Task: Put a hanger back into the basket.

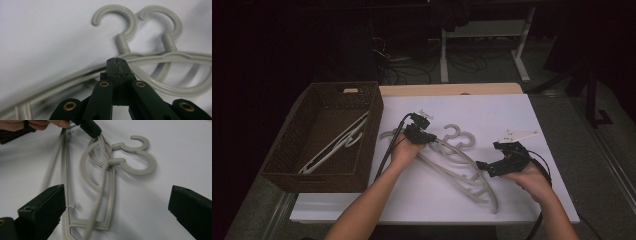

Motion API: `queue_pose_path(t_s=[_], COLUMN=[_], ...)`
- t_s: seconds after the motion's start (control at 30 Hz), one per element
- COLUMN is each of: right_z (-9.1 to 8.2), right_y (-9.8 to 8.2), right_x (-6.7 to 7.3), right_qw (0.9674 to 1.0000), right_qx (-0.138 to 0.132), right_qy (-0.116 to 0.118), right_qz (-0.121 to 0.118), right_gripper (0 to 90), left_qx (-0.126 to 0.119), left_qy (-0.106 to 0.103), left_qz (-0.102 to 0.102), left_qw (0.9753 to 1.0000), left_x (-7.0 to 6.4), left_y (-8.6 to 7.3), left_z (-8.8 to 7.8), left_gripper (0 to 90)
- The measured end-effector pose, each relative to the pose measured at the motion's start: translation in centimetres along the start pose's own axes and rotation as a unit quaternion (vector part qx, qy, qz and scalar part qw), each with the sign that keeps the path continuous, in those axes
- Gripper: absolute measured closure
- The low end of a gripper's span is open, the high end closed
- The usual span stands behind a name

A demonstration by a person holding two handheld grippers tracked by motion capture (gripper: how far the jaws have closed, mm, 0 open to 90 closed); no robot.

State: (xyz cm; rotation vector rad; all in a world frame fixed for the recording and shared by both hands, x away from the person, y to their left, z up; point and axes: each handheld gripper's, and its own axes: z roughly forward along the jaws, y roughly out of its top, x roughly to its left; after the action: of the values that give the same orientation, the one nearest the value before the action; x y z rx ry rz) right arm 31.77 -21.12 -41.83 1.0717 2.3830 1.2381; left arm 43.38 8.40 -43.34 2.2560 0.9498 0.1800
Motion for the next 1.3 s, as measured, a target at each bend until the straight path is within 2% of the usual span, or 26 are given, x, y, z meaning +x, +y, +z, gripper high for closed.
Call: queue_pose_path(t_s=[0.07, 0.13, 0.23, 0.37, 0.43, 0.5, 0.53, 0.6, 0.73, 0.83, 0.93, 1.1, 1.17, 1.3], right_z=[0.0, 0.0, -0.1, -0.2, -0.2, -0.2, -0.2, -0.1, -0.1, 0.0, -0.1, -0.1, 0.0, -0.2], right_y=[0.0, 0.0, 0.0, -0.1, -0.2, -0.3, -0.3, -0.3, -0.2, -0.3, -0.3, -0.3, -0.3, -0.4], right_x=[0.0, 0.0, 0.0, -0.2, -0.2, -0.2, -0.2, -0.2, -0.1, 0.0, 0.0, -0.1, -0.2, -0.2], right_qw=[1.0000, 1.0000, 1.0000, 1.0000, 1.0000, 1.0000, 1.0000, 1.0000, 1.0000, 0.9999, 1.0000, 0.9999, 1.0000, 1.0000], right_qx=[0.001, 0.002, 0.000, -0.001, 0.001, 0.003, 0.004, 0.005, 0.006, 0.010, 0.008, 0.009, 0.007, 0.006], right_qy=[0.001, 0.001, 0.001, 0.000, 0.000, -0.001, -0.001, -0.003, -0.002, -0.004, -0.004, -0.003, -0.004, -0.004], right_qz=[0.000, 0.000, 0.000, 0.004, 0.005, 0.005, 0.005, 0.005, 0.002, 0.001, 0.002, 0.004, 0.005, 0.005], right_gripper=[1.0, 1.0, 1.0, 1.2, 3.4, 3.6, 4.0, 4.2, 4.4, 4.5, 4.6, 4.6, 4.7, 4.7], left_qx=[-0.006, -0.008, -0.017, -0.026, -0.025, -0.026, -0.026, -0.028, -0.017, 0.000, 0.012, 0.003, 0.007, 0.013], left_qy=[-0.010, -0.011, -0.011, 0.005, 0.021, 0.030, 0.030, 0.043, 0.047, 0.051, 0.053, 0.056, 0.056, 0.055], left_qz=[-0.007, -0.007, -0.005, -0.012, -0.015, -0.024, -0.024, -0.039, -0.046, -0.042, -0.042, -0.050, -0.051, -0.039], left_qw=[0.9999, 0.9999, 0.9998, 0.9996, 0.9994, 0.9989, 0.9989, 0.9979, 0.9977, 0.9978, 0.9976, 0.9972, 0.9971, 0.9976], left_x=[0.3, 0.3, 0.5, 1.4, 1.9, 2.4, 2.4, 2.8, 2.3, 1.3, 1.2, 1.7, 1.8, 0.9], left_y=[0.4, 0.5, 0.3, -0.5, -1.2, -2.0, -2.0, -3.3, -4.6, -5.7, -6.3, -5.5, -5.0, -5.1], left_z=[0.3, 0.2, -1.0, -3.5, -4.9, -6.0, -6.0, -7.3, -7.5, -7.0, -6.1, -5.7, -5.7, -6.1], left_gripper=[90.0, 90.0, 89.9, 87.8, 85.0, 85.2, 86.1, 89.6, 90.0, 90.0, 90.0, 90.0, 90.0, 90.0])
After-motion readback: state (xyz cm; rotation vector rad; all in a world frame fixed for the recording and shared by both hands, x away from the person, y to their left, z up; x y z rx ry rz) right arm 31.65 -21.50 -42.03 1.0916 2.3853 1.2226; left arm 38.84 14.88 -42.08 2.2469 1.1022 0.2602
